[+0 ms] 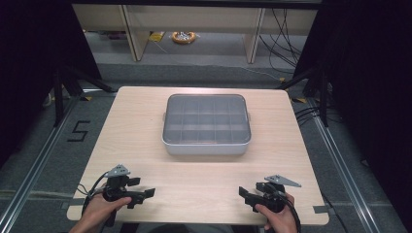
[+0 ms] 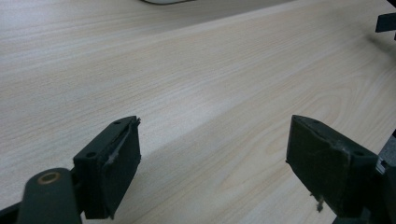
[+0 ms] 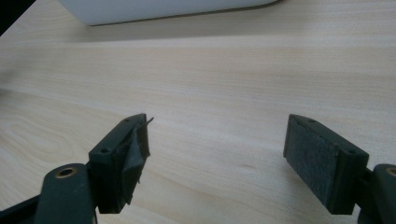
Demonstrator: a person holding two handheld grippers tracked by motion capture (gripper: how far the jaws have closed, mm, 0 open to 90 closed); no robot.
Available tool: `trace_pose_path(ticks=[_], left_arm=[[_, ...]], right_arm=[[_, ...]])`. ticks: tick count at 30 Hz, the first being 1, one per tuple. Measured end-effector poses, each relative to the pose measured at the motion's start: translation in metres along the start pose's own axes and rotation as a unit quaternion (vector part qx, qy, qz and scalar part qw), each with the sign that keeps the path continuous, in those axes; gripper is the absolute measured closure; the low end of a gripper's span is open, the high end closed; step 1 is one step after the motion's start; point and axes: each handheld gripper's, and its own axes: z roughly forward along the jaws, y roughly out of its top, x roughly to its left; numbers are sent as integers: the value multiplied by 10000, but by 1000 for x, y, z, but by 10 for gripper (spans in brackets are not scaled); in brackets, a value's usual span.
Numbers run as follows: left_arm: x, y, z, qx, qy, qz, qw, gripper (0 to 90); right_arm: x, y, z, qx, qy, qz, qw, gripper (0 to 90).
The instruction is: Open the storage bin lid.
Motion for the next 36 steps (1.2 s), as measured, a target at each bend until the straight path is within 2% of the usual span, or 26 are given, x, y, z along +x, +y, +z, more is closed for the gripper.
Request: trace_pose_path(ticks=[4,7,8,9,15,19,24,28,30,33,34,36], left_arm=[[1,1,-1,-32,-21,-41,10000,156],[1,0,0,-83,2,-60,9999,156],[1,0,0,-85,-2,-80,9999,156],[2,1,-1,-48,-18,-76,10000,156],[2,1,-1,-78,-11,-112,9999,153],[3,1,0,-79,-28,-125,9999,151],[4,1,0,-133,9,-152,9998,151],[5,1,-1,-130,-24,-172,9998,151],[5,1,0,-184,31,-181,9997,151],[6,2,-1,-131,8,-156,9998,151],[6,2,-1,-122,13,-139,9998,151],[6,2,-1,-159,31,-168,9997,151]], right_arm=[[0,0,-1,77,-47,-35,10000,232],[0,0,0,-12,41,-7,10000,229],[0,1,-2,42,-21,-17,10000,228],[0,1,0,-44,48,-19,10000,226],[0,2,-1,-117,46,-71,9999,203],[0,3,-3,-118,-50,-105,9999,183],[-1,3,-1,-256,1,-90,9996,165],[-3,3,-2,-316,-54,-117,9994,163],[-3,4,-3,-312,-8,-92,9995,164],[-4,5,-2,-344,-36,-75,9994,166],[-1,5,-3,-277,-38,148,9995,167],[-1,5,-3,-304,-48,144,9994,170]])
